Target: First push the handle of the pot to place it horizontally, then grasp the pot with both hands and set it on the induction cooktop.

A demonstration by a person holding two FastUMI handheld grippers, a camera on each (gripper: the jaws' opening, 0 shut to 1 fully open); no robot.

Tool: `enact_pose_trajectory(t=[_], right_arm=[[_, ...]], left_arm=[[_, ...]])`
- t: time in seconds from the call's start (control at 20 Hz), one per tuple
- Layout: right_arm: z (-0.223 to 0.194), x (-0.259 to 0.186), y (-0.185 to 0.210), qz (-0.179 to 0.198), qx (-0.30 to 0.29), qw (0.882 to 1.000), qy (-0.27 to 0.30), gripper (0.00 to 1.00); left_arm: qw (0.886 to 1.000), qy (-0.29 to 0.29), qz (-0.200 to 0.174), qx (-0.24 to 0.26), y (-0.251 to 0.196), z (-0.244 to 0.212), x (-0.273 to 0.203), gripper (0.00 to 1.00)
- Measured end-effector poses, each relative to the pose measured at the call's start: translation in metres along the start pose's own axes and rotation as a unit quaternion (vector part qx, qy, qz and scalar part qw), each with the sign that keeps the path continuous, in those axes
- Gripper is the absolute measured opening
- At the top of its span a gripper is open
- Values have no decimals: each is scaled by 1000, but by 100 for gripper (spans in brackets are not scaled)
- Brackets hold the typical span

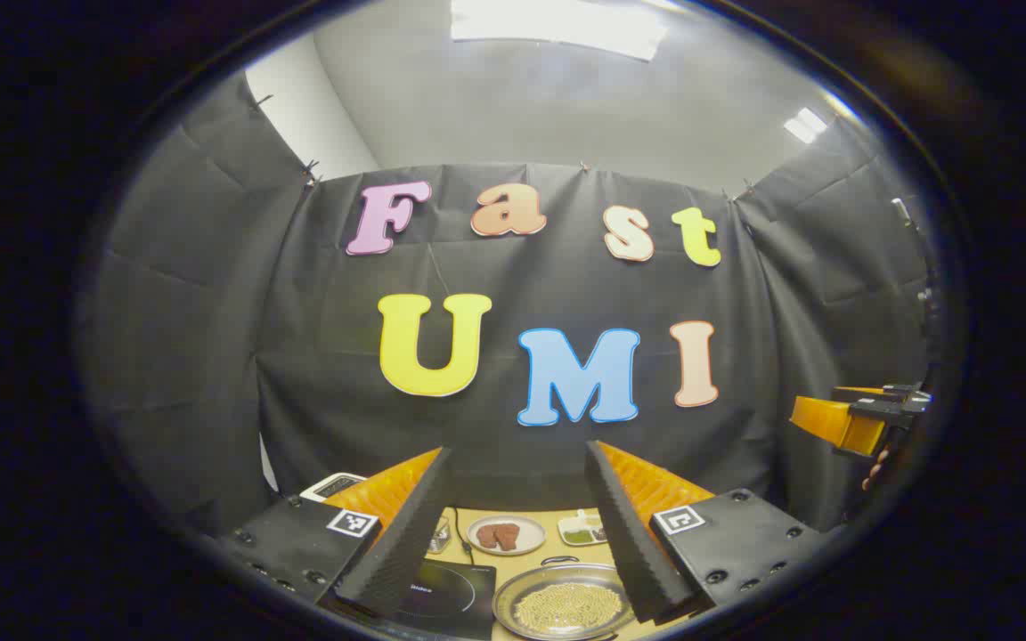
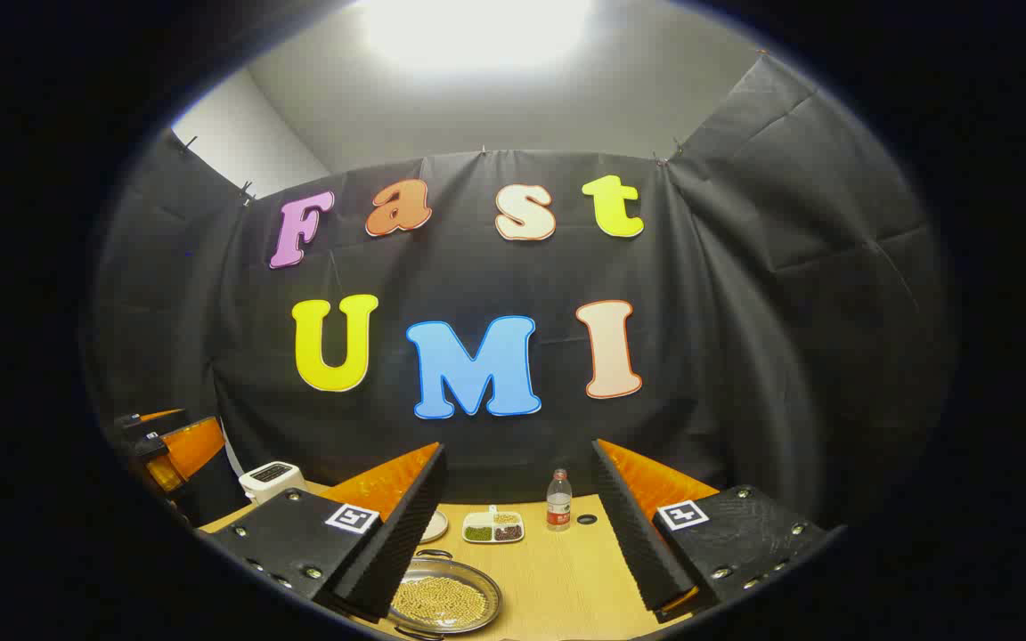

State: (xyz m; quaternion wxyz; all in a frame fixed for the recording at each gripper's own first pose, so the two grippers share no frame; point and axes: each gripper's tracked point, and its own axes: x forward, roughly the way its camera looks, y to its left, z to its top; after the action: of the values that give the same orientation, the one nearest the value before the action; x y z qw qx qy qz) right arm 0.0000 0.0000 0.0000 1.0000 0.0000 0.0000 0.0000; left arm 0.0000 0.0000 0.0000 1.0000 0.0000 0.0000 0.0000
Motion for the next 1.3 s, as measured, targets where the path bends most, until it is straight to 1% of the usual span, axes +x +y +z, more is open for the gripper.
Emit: enact_pose_trajectory(t=[0.05, 0.35, 0.8, 1.05, 1.3], right_arm=[[-1, 1, 1, 0, 1, 1000, 2, 98], [-8, 3, 3, -4, 11, 1000, 8, 98], [-16, 6, 4, -9, 13, 1000, 17, 98], [-29, 6, 3, -9, 9, 999, 34, 98], [-51, 6, 8, -6, 14, 998, 66, 98]], left_arm=[[1000, 0, -2, -2, 0, 1, 0, 94], [1000, -2, -12, 5, -1, 3, 7, 95], [1000, 3, -15, 9, -1, -1, 14, 95], [1000, 6, -17, 8, 1, -4, 18, 94], [1000, 19, -22, 11, 1, -12, 18, 94]])
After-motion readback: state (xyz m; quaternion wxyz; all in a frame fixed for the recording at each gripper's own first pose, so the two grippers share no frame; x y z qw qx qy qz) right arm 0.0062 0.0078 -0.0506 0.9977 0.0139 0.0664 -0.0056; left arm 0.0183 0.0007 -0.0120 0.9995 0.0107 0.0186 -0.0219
